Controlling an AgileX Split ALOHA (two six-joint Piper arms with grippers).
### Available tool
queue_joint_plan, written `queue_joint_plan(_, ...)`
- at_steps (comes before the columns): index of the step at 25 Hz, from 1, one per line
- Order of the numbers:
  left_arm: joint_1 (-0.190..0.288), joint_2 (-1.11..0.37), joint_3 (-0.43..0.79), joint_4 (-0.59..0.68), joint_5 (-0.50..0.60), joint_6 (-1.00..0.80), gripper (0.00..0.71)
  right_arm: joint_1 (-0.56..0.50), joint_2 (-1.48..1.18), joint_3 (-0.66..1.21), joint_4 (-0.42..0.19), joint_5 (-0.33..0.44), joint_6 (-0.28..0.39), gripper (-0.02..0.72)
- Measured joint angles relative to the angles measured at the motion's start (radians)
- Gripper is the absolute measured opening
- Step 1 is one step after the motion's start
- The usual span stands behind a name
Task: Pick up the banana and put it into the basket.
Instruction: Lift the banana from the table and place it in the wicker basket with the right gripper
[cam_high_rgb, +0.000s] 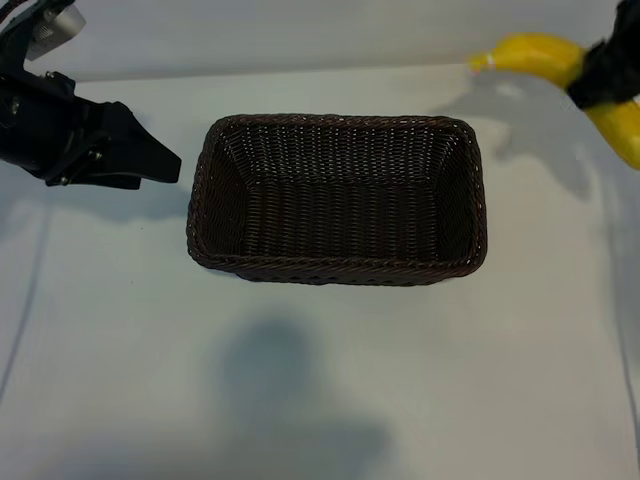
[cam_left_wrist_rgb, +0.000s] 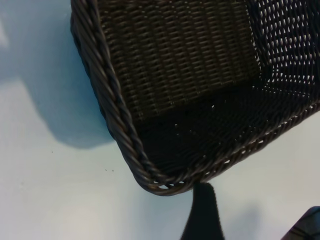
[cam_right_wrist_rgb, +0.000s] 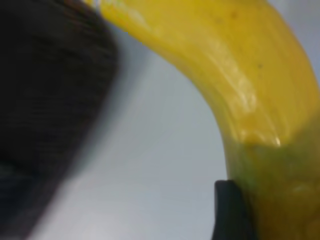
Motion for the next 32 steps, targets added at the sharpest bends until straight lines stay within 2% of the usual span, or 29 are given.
queue_joint_plan(2,0.0,0.0,0.0,-0.001,0.017,0.0,0.586,0.009,-0.005,-0.048,0.112,0.105,-0.009,0.42)
queue_joint_plan(5,0.0,0.0,0.0,-0.001,0.029,-0.003,0.586,0.065,-0.005,-0.07,0.194,0.171,-0.024,0.42)
queue_joint_plan(11,0.0,0.0,0.0,-0.001,0.036,-0.002,0.586,0.258,-0.005,-0.07,0.206,0.165,-0.015,0.42)
queue_joint_plan(15,0.0,0.0,0.0,-0.001,0.05,-0.002,0.586,0.339,0.003,-0.07,0.211,0.108,0.013,0.42)
queue_joint_plan(25,0.0,0.0,0.0,-0.001,0.057,-0.003,0.586,0.423,0.14,-0.071,0.214,-0.028,0.071,0.42)
queue_joint_plan(30,0.0,0.0,0.0,-0.005,0.06,-0.004,0.585,0.423,0.188,-0.071,0.153,-0.035,0.087,0.425)
queue_joint_plan(32,0.0,0.0,0.0,-0.005,0.063,-0.004,0.585,0.423,0.199,-0.071,0.14,-0.036,0.11,0.474)
